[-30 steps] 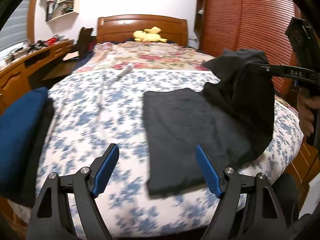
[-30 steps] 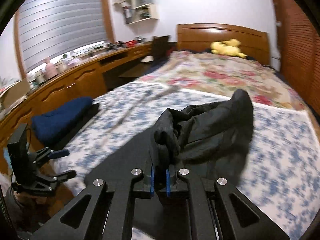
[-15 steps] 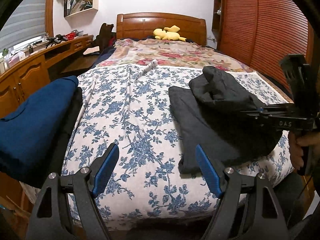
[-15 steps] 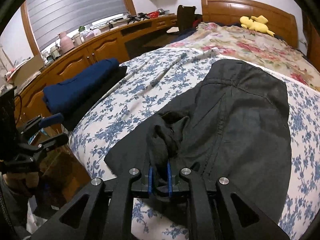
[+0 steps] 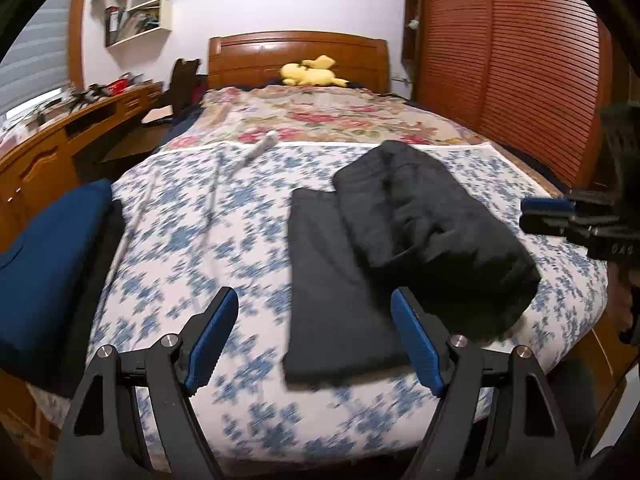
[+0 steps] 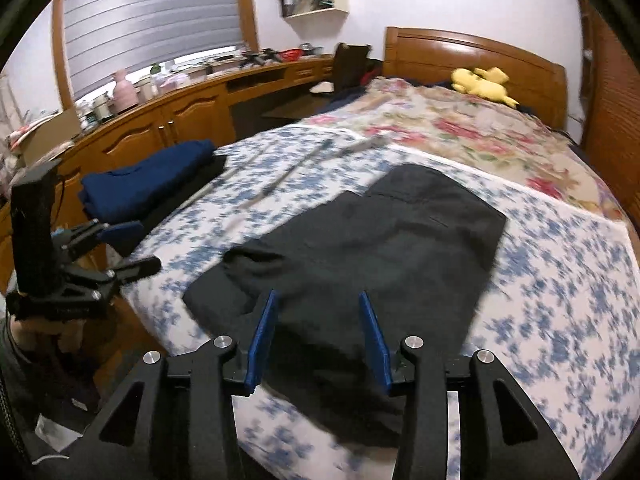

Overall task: Fold large clothes
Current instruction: 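Grasp the opposite jacket edge with the left tool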

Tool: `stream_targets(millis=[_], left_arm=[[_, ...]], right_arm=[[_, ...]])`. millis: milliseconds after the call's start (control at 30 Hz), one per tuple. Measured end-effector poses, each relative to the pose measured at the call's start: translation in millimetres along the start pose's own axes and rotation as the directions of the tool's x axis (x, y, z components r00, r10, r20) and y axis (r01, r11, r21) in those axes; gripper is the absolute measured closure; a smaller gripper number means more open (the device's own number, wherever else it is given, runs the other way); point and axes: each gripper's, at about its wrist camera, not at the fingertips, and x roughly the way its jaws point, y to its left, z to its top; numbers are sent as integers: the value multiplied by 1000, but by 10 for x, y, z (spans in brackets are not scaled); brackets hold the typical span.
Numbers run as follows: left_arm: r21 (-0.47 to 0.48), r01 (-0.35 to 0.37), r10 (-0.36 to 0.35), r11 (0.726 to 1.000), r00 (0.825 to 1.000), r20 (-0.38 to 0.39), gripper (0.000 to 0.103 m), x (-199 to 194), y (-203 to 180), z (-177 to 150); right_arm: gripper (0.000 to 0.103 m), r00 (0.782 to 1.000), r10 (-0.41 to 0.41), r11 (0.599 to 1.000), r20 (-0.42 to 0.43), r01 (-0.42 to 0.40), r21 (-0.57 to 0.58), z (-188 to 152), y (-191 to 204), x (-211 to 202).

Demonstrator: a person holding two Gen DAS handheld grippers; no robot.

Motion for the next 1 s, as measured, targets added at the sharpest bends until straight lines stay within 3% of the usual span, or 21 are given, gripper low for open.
stream_targets(millis=[267, 533, 700, 1000], left_arm=[[69, 72, -73, 995, 997, 12, 24, 188, -403, 300], [73, 133, -130, 988, 991, -42, 24, 487, -603, 348], [46, 153, -149, 987, 985, -82, 37, 625, -600, 334], [43, 167, -161, 985, 980, -120, 42, 709, -585, 278]], right_arm=[[59, 997, -67, 994, -30, 69, 89, -237, -257, -44], [59, 996, -63, 990, -69, 71, 119, -339, -244, -98], [59, 996, -48, 990, -76, 57, 129, -330, -281, -67], [59, 997, -31, 989, -65, 40, 144, -401, -363, -17]])
